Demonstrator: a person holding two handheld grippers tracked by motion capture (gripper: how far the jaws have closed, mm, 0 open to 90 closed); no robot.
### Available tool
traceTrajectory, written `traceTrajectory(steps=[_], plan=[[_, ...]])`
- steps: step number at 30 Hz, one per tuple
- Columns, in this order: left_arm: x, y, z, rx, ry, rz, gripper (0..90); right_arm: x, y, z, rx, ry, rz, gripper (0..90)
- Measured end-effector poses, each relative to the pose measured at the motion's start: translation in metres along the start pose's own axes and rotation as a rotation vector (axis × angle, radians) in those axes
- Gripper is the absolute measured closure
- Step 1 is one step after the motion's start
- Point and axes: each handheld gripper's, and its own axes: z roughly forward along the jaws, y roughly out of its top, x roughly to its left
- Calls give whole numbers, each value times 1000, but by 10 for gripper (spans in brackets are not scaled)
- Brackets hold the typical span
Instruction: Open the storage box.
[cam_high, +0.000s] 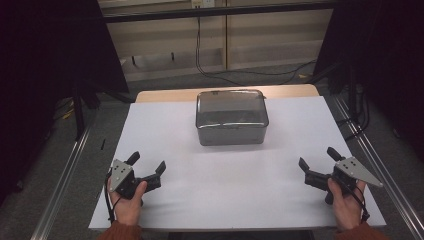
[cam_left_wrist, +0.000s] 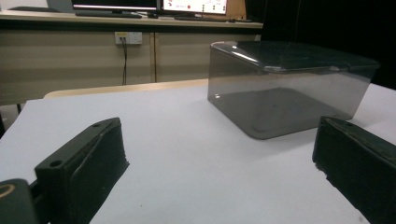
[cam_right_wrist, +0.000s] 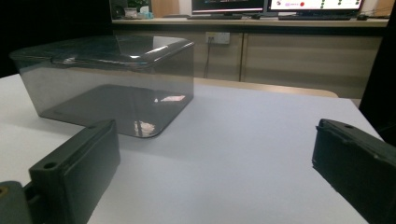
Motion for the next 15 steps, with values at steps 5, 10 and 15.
traceTrajectory(steps=[5,10,15], plan=[[-1,0,2,-2,-16,-8,20,-2,0,0,-2,6,5,3],[-2,0,3,-5,-17,-18,20,1,-1,2,1,35,14,0],[-3,-4,5,31,-3,-28,28,4,-1,2,6,56,0,0]])
